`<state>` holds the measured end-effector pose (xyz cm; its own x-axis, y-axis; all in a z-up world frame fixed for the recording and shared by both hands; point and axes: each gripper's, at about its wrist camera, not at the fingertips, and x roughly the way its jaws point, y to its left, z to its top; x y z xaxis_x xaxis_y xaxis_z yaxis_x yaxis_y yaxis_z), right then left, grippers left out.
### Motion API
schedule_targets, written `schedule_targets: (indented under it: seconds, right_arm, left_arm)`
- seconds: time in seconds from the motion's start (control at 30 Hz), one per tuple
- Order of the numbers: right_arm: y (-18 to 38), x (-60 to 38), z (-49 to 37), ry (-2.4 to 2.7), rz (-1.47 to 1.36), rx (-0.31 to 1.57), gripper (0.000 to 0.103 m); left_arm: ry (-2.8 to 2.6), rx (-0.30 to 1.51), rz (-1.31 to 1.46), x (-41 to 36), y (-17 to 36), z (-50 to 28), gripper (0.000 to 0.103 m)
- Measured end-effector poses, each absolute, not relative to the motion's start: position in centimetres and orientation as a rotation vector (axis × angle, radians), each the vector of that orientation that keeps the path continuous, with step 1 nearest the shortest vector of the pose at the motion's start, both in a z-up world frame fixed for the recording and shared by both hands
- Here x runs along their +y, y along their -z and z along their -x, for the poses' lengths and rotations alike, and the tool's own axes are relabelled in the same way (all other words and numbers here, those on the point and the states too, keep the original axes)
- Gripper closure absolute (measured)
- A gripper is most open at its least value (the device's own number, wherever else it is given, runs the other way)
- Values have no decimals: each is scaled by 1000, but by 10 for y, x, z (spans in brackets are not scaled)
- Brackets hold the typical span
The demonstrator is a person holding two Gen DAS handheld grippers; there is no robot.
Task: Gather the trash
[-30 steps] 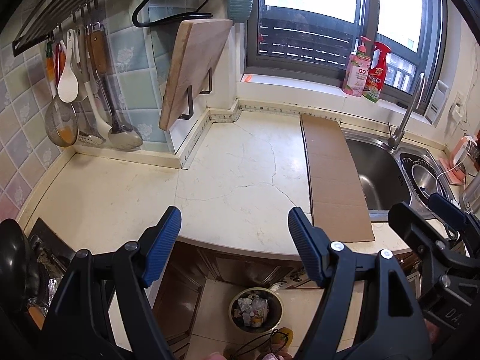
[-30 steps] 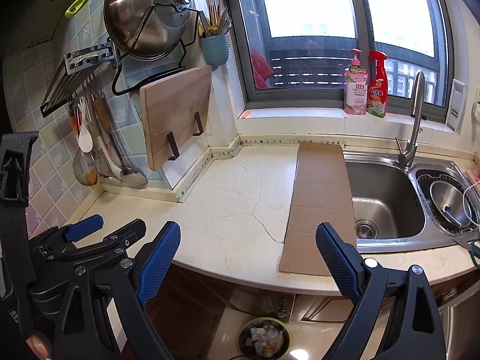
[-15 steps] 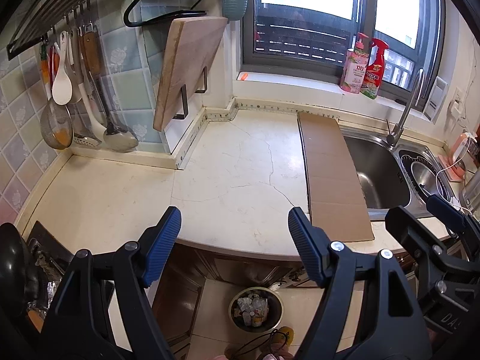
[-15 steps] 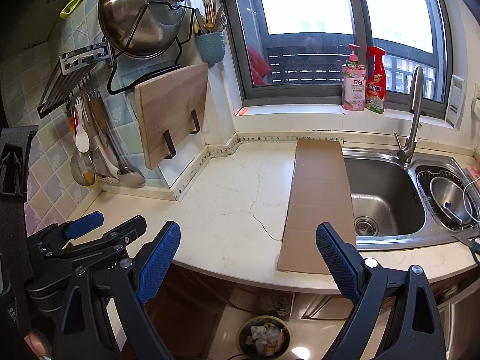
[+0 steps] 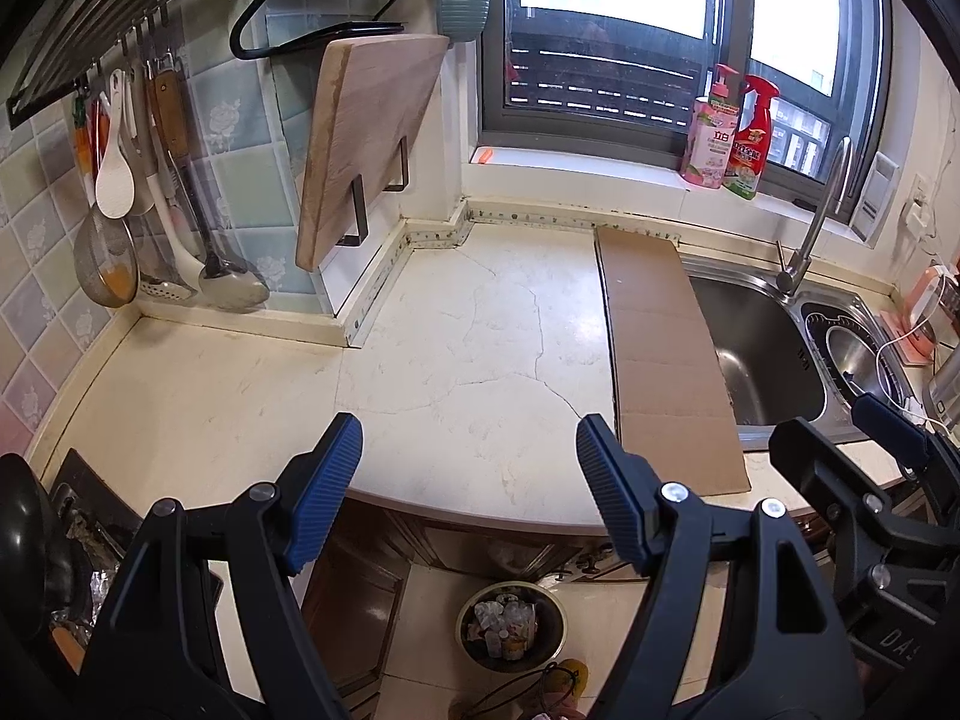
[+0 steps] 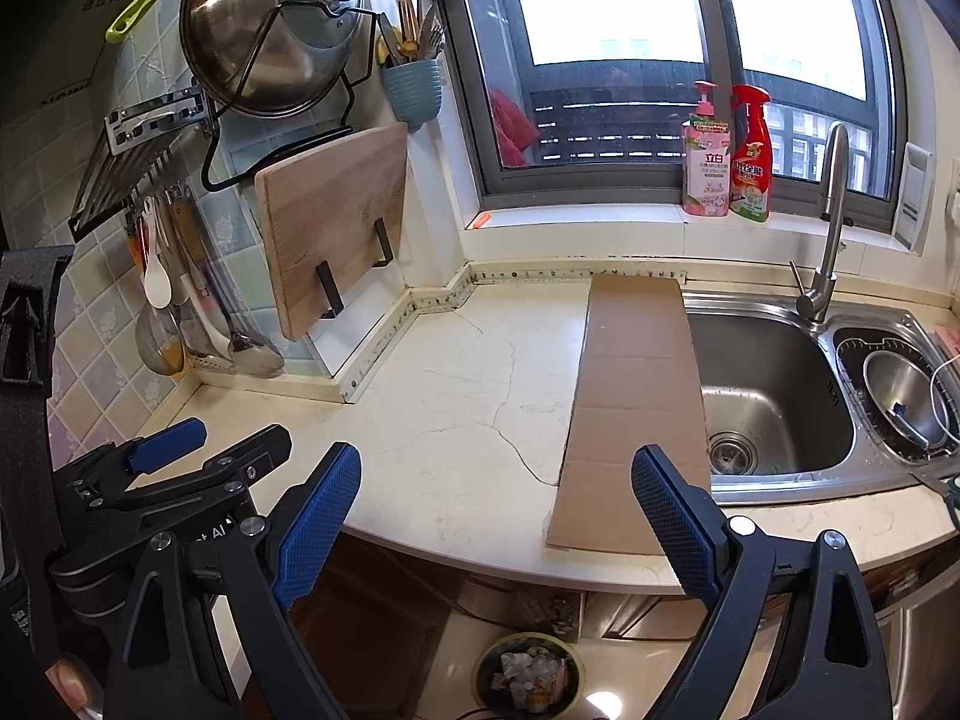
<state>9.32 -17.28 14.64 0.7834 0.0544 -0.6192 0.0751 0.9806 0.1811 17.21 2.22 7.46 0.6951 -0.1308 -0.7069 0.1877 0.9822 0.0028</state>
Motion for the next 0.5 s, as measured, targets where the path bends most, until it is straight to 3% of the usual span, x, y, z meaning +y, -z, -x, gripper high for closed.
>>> schedule_targets:
  seconds: [0.5]
  right_arm:
    - [-136,-189,-121,-18,-204,686,10]
  left_arm:
    - [145,793,-73,5,-69,-186,31]
